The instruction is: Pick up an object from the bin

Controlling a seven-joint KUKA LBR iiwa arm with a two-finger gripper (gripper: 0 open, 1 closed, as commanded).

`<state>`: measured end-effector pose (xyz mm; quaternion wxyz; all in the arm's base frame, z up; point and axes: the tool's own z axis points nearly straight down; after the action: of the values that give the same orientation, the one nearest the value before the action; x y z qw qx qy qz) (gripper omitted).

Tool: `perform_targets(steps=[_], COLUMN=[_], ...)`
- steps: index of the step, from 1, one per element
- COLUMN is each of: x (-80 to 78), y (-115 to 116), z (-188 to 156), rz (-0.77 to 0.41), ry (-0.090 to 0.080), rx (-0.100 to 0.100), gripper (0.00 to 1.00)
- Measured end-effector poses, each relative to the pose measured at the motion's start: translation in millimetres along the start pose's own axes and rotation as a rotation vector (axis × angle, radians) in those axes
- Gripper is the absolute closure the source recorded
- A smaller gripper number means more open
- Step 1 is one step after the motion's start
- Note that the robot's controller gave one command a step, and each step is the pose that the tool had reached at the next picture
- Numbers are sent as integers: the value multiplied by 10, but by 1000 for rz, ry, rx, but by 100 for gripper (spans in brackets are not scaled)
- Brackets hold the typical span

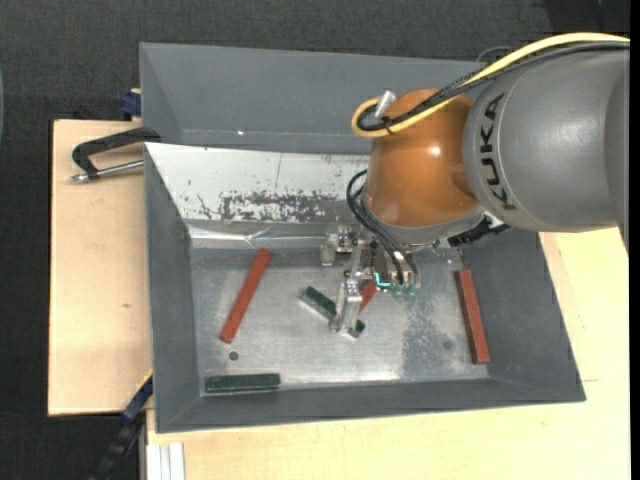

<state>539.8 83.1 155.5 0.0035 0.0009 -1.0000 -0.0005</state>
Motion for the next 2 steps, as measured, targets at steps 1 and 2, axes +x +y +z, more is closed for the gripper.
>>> perform_targets(steps=[1, 2], x=[-19, -33], y=[-2, -431], z=[-44, 439], rz=[1, -38], ry=[-8, -16], rx=[-1, -1], gripper=[0, 0])
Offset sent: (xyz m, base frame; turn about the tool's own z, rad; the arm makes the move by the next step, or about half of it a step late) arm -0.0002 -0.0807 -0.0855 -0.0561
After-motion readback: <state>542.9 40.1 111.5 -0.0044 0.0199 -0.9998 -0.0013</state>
